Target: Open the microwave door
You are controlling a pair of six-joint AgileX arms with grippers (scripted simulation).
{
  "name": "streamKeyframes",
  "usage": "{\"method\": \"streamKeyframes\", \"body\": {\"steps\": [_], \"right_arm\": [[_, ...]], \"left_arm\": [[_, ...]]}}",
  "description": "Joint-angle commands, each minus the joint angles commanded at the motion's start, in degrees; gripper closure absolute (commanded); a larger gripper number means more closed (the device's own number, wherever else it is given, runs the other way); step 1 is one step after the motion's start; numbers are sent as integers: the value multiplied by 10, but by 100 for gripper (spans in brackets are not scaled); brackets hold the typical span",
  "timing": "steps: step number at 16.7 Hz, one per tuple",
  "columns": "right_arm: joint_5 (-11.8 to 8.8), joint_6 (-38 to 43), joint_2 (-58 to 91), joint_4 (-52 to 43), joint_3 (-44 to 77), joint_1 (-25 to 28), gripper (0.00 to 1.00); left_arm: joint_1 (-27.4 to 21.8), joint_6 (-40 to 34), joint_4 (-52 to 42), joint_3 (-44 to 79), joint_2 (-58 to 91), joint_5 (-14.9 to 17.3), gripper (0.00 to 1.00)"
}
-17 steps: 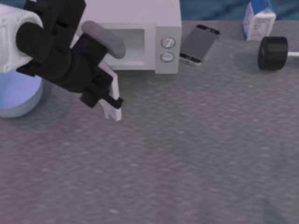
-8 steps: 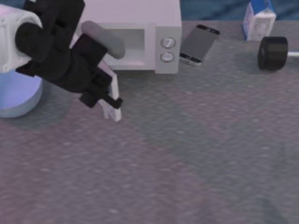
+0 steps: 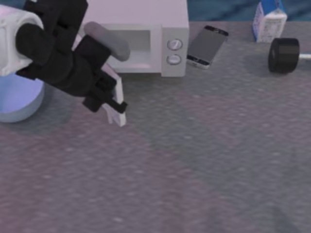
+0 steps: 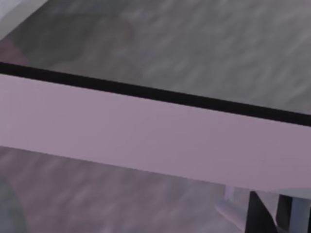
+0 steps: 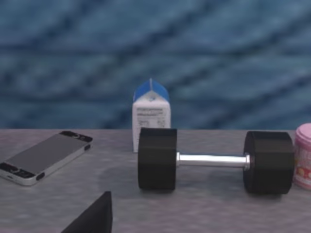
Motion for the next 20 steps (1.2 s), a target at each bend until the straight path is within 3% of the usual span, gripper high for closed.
{"method": "streamKeyframes", "body": {"steps": [6,15,20], "right_arm": [[0,0,0,0,0,0,0],[0,0,0,0,0,0,0],[0,0,0,0,0,0,0]], "left_arm": [[-1,0,0,-2,1,3,100],[43,103,-28,-17,-14,51,100],[47,110,-28,-16,-19,56,100]]}}
